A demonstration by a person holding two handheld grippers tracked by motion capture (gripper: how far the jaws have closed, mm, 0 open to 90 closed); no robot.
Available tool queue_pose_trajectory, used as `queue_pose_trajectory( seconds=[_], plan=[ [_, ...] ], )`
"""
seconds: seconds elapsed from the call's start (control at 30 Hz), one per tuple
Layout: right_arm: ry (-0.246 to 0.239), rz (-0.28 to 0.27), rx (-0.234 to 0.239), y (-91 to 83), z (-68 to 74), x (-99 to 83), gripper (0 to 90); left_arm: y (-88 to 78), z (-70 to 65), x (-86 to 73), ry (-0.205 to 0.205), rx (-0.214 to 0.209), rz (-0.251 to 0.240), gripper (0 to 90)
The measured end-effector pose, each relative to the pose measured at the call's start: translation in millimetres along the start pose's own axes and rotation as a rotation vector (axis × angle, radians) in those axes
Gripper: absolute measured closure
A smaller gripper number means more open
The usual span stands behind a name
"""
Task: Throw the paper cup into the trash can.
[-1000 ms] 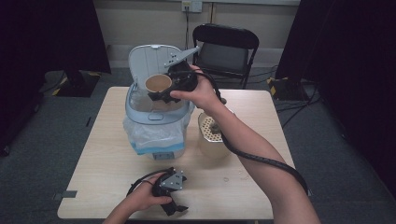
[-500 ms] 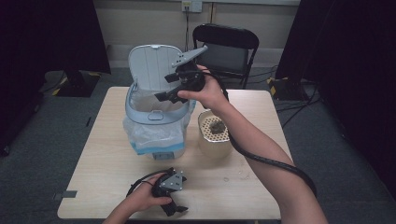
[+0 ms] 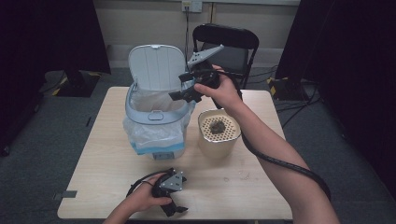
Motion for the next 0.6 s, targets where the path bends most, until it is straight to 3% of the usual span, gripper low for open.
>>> queue_pose_trajectory(
  seconds=[0.33, 0.6],
  plan=[
    [0.018, 0.008, -0.043, -20.2, -12.2, -8.5, 14.8, 0.1, -0.2, 0.2, -0.003, 0.001, -0.002, 0.0],
    [0.036, 0.019, -0.076, -24.8, -25.6, -14.2, 15.0, 0.1, -0.2, 0.2, -0.003, 0.001, -0.002, 0.0]
  ],
)
Point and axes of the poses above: each handheld gripper's, and its own axes: y roughly forward along the jaws, x roughly out of its top, z roughly to its left, the point moved 7 cm from there along y, roughly forward along the jaws, and after that the axes turned 5 degrees about z, right-handed, at the moved point
